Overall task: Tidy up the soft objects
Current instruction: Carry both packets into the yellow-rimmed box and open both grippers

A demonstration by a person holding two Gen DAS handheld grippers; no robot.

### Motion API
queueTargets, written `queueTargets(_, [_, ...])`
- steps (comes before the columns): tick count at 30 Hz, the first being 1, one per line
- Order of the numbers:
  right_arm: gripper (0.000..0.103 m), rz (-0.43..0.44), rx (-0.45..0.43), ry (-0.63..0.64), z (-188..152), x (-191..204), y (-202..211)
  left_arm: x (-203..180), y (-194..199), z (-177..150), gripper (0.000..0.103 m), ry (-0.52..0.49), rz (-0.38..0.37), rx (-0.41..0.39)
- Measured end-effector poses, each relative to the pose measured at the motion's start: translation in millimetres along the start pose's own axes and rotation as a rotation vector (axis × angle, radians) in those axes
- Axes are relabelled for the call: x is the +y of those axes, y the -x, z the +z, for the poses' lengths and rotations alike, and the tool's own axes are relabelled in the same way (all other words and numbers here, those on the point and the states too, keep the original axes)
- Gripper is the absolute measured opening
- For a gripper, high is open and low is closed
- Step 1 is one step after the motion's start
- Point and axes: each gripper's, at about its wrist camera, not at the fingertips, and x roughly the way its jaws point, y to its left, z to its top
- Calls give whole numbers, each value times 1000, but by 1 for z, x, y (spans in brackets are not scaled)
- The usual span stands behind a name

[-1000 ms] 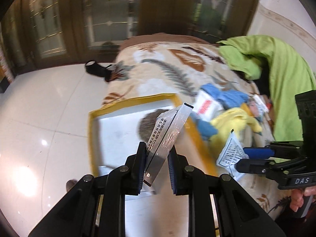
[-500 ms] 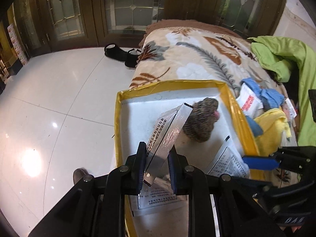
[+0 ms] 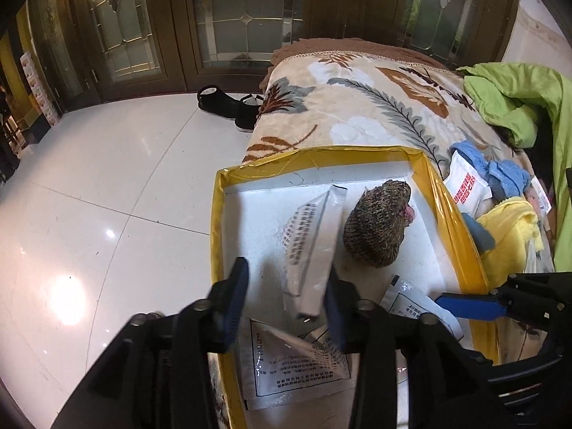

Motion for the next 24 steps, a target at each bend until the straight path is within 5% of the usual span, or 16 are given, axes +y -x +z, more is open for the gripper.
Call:
queueTargets(9, [45, 77, -45, -111, -9, -17, 23, -12, 34, 5, 69, -14, 29, -102])
queueTargets(24, [45, 117, -188, -238, -44, -63, 97, -61, 72, 9, 71, -70, -36, -135])
